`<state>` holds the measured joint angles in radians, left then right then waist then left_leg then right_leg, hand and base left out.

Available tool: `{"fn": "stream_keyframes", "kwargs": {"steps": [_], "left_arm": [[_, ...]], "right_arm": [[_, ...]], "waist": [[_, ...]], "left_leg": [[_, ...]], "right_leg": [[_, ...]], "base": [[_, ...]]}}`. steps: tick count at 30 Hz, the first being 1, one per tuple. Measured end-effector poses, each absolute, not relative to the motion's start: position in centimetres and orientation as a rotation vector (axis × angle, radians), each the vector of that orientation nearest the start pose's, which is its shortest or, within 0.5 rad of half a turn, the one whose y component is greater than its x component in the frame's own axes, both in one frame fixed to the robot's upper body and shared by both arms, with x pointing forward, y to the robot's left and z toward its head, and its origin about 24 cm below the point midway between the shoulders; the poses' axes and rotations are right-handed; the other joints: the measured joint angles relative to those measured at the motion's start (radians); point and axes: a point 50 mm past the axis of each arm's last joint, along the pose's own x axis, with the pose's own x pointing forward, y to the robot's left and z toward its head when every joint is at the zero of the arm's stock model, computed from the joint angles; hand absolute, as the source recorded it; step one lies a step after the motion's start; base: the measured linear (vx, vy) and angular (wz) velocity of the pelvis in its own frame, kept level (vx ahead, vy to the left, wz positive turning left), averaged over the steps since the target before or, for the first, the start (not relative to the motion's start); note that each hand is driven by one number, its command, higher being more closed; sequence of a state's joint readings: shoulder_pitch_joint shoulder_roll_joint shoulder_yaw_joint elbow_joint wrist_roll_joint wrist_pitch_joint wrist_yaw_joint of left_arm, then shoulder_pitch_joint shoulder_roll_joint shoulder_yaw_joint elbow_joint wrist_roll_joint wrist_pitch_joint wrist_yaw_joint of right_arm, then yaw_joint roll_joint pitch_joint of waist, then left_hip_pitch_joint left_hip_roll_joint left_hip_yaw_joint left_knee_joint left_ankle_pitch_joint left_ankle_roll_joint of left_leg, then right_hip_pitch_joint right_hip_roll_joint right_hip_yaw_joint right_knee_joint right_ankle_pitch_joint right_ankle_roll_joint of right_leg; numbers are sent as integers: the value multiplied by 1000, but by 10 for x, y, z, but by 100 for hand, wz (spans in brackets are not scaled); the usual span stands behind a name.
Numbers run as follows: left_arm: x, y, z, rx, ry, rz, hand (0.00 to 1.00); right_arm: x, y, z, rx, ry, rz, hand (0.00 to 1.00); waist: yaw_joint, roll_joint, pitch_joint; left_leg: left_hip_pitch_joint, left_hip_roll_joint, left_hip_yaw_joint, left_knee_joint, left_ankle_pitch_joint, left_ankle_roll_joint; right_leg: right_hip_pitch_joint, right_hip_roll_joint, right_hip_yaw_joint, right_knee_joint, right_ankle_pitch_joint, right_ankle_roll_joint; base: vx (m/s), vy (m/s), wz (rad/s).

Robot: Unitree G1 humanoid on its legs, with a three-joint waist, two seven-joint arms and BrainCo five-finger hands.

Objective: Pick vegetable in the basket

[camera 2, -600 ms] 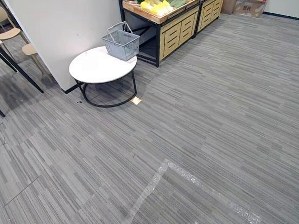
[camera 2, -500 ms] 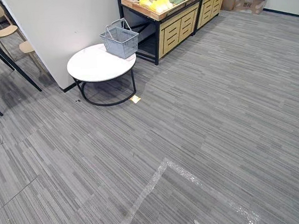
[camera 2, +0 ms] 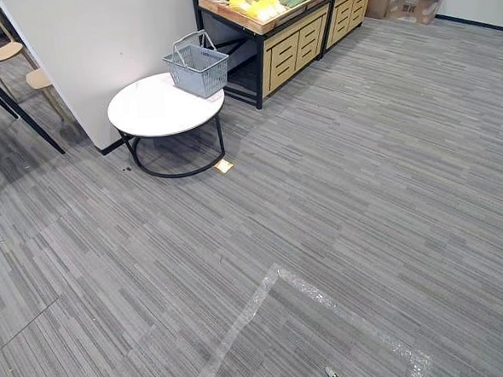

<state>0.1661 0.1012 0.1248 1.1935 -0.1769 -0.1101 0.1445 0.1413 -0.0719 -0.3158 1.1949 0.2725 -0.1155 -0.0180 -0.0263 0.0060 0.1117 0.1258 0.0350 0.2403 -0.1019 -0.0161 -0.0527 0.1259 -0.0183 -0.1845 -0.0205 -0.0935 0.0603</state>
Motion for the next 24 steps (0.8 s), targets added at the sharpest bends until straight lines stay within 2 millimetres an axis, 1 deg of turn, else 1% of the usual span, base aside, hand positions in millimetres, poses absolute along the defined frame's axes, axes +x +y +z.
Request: {"fn": "stream_keyframes", "kwargs": {"steps": [2, 3, 5, 6, 7, 19, 21, 23, 24], "left_arm": [[33, 213, -171, -40, 1225, 459, 0], [33, 213, -171, -40, 1225, 459, 0], [33, 213, -171, -40, 1224, 458, 0], [33, 213, -171, -40, 1224, 457, 0], [34, 213, -171, -41, 1224, 456, 0], [33, 213, -172, -45, 1234, 448, 0], [35, 214, -171, -44, 1231, 447, 0], [38, 213, -171, -43, 1223, 444, 0], [47, 214, -170, -31, 1201, 438, 0]], "right_arm": [[39, -215, -170, 313, 1144, -572, 0], [39, -215, -170, 314, 1145, -573, 0], [39, -215, -170, 316, 1145, -571, 0], [39, -215, -171, 317, 1144, -571, 0], [39, -215, -171, 317, 1145, -571, 0], [39, -215, -171, 319, 1148, -571, 0], [39, -215, -171, 317, 1147, -571, 0], [44, -217, -170, 312, 1137, -569, 0], [58, -217, -168, 314, 1106, -554, 0]], "waist": [[0, 1, 0], [0, -4, 3], [0, 3, 2], [0, -4, 6], [0, -1, 4], [0, -5, 7], [0, -6, 9], [0, 1, 14], [0, 10, 29]], "left_leg": [[0, 0, 2, 0, 0, 0], [0, 0, 2, 0, 0, 0], [-1, 0, 6, 0, 0, 0], [-1, 0, 6, 0, 0, 0], [-1, 0, 7, 0, 0, 0], [1, -2, 12, 0, 0, 1], [-3, -1, 16, 0, 0, 1], [-25, 8, 25, 0, 0, 1], [-54, 13, 33, 3, 7, 9]], "right_leg": [[1, 0, 0, -7, 2, -3], [2, 1, 0, -10, 6, -9], [4, 2, 1, -15, 11, -9], [4, 2, 1, -15, 11, -9], [5, 2, 1, -16, 11, -9], [16, 2, -1, -34, 15, -4], [12, 4, 2, -37, 19, -9], [-35, 7, 11, 6, 13, -17], [-105, 6, 16, 89, -15, -36]], "base": [[0, 0, 0], [-15, -15, -4], [-4, -18, -3], [0, 0, 0], [0, 0, 0], [0, 0, 0], [-16, -8, -5], [-44, -17, -21], [-50, -19, -22]]}}
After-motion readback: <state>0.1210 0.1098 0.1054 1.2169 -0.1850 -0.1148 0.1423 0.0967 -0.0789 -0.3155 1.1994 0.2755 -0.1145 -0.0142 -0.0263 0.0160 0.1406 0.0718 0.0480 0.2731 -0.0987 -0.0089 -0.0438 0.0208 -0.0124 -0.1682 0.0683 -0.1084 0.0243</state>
